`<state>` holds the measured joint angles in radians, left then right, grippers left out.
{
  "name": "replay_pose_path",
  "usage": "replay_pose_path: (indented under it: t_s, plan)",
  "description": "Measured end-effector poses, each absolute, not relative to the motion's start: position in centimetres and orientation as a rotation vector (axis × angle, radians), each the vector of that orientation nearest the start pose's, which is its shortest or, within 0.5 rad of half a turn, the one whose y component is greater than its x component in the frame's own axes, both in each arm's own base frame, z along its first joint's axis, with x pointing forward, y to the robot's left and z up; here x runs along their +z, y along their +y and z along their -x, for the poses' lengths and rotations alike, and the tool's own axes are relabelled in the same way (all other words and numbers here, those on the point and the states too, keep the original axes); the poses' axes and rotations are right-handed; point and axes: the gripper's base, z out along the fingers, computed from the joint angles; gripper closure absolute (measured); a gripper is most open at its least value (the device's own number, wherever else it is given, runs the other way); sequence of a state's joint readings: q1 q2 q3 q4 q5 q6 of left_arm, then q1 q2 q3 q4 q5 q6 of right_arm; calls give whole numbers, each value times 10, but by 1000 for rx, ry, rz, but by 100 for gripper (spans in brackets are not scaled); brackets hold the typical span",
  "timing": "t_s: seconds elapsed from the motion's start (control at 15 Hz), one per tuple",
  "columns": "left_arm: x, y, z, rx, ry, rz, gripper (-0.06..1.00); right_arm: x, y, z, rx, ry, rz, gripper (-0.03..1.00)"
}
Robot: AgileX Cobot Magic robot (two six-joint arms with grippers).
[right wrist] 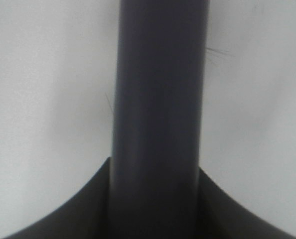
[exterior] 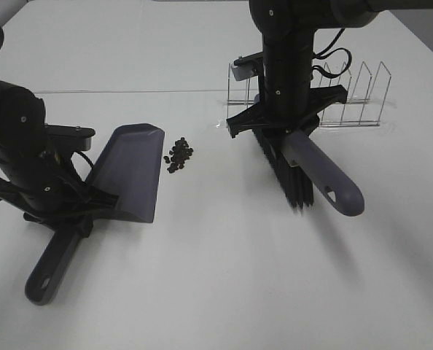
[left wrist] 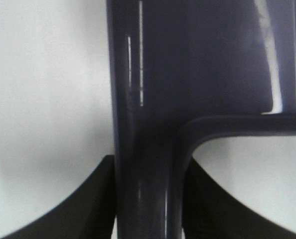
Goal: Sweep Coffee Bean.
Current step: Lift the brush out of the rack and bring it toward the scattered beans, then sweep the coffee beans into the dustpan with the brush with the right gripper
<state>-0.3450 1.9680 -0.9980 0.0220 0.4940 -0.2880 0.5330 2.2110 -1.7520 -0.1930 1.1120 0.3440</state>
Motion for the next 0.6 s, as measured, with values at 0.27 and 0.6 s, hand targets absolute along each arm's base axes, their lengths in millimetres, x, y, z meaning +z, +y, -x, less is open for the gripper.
replay_pose_path:
  t_s: [0.27, 0.6]
  plan:
    - [99, -115, -319, -89, 2956, -84, 58, 151, 236, -400, -213, 2957, 561, 63]
    - [99, -115, -319, -99, 2955, -71, 58, 137, 286, -400, -229, 2898, 789, 63]
